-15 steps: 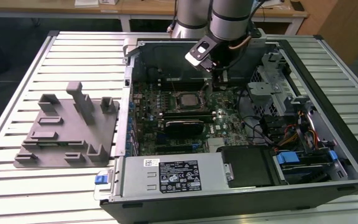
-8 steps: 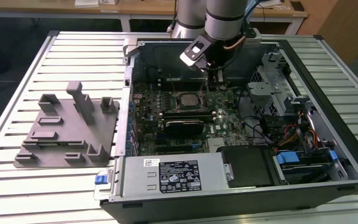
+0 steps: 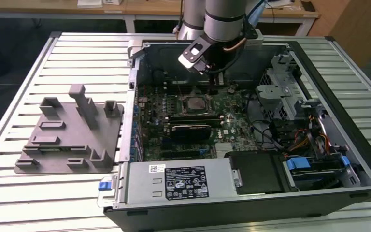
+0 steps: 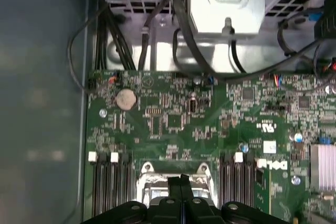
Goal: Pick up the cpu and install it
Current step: 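Close the cpu cover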
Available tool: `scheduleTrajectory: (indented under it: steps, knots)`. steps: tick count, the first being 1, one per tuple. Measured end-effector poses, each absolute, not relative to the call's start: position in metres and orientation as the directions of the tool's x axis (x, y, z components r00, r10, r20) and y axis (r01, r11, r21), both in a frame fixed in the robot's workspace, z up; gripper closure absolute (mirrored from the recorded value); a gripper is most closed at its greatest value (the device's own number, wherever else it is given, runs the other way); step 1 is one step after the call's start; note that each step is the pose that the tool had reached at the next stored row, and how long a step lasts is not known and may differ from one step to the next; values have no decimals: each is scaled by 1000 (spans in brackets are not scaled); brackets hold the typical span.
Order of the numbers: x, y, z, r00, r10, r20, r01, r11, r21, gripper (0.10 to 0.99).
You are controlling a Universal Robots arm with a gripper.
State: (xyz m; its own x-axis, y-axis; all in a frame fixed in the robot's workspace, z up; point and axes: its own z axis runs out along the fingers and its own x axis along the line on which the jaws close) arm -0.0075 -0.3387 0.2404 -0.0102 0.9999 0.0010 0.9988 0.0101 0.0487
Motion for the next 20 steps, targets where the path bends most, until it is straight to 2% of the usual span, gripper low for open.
scheduleTrajectory:
  steps: [20]
  knots:
    - [-39, -339, 240, -10, 1000, 8, 999, 10, 50, 980]
